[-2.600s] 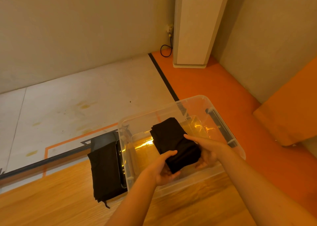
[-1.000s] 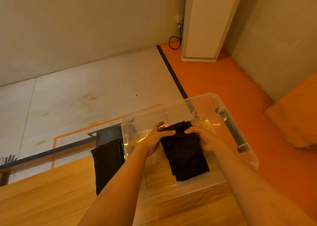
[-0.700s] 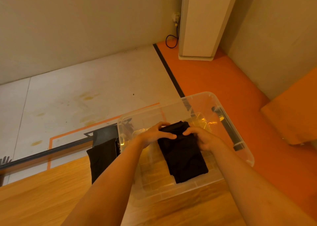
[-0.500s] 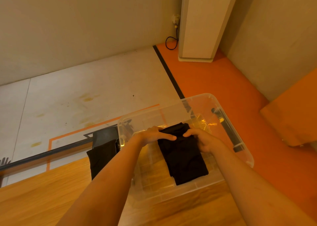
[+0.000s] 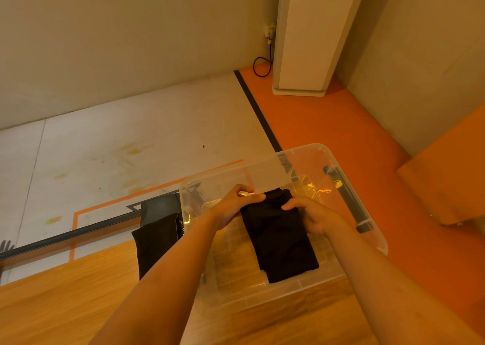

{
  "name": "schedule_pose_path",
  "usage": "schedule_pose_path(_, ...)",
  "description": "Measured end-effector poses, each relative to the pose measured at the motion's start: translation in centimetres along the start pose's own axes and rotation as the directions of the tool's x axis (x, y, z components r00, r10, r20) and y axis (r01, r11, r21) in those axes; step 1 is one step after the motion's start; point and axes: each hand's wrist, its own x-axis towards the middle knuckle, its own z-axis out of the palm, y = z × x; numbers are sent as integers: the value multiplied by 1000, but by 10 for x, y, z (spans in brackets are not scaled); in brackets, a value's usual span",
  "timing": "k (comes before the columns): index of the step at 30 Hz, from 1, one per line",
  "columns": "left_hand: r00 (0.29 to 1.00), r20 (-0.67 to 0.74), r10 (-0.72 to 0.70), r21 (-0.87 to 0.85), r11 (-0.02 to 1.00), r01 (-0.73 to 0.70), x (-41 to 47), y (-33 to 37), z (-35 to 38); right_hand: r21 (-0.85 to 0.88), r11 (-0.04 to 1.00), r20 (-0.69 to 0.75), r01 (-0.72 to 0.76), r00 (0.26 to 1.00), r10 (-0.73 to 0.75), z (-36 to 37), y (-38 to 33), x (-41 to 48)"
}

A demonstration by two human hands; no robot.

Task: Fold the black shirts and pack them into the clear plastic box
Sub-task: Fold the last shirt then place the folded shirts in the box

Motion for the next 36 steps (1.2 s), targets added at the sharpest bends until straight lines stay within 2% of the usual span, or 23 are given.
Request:
schedule_pose_path(3,992,-101,-77,-44,996,73,2,2,3,1,1000,-11,-5,1000,5,1,-1,-1)
schedule_pose_path(6,977,-84,-194,-183,967,177,4,2,5,10,1000,-16,-6,1000,6,1,0,0)
schedule_pose_path(8,975,-56,-214,-246,950,194,6,1,6,3,1000,-22,-10,1000,10,1,0,0)
schedule_pose_path(11,978,-75,-192,-327,932,158,5,0,8,5,1000,-53,-9,999,9,0,0,1)
schedule_pose_path(14,979,-127,-161,-326,939,112,5,-1,9,19,1000,-79,-3,997,4,-2,1,5)
schedule_pose_path(20,971,-222,-85,-458,889,-27,7,-2,18,-21,1000,-213,6,977,-11,-5,1,15)
schedule_pose_path(22,957,-287,-33,-451,886,-104,7,-4,21,-70,997,-285,37,957,-56,-4,3,21)
schedule_pose_path(24,930,-368,3,-416,894,-167,5,-6,26,-153,984,-421,88,895,-145,0,9,28)
schedule_pose_path(25,907,-421,-12,-402,899,-174,3,-8,28,-281,952,-505,119,826,-252,2,12,28)
schedule_pose_path(26,878,-477,-43,-398,901,-172,0,-11,31,-470,875,-562,114,726,-396,5,14,25)
schedule_pose_path(28,821,-560,-111,-418,894,-164,-8,-20,40,-788,616,-506,8,562,-655,10,24,16)
schedule_pose_path(29,809,-572,-136,-422,894,-148,-12,-23,46,-872,489,-423,-30,550,-720,17,31,10)
schedule_pose_path(32,830,-506,-235,-505,860,-65,-17,-36,67,-987,99,-157,-126,654,-740,46,58,1)
schedule_pose_path(33,850,-453,-268,-559,828,-37,-16,-39,71,-988,9,-115,-157,681,-724,53,66,4)
schedule_pose_path(36,901,-329,-283,-620,784,20,19,-75,72,-958,-115,-147,-264,792,-593,50,70,17)
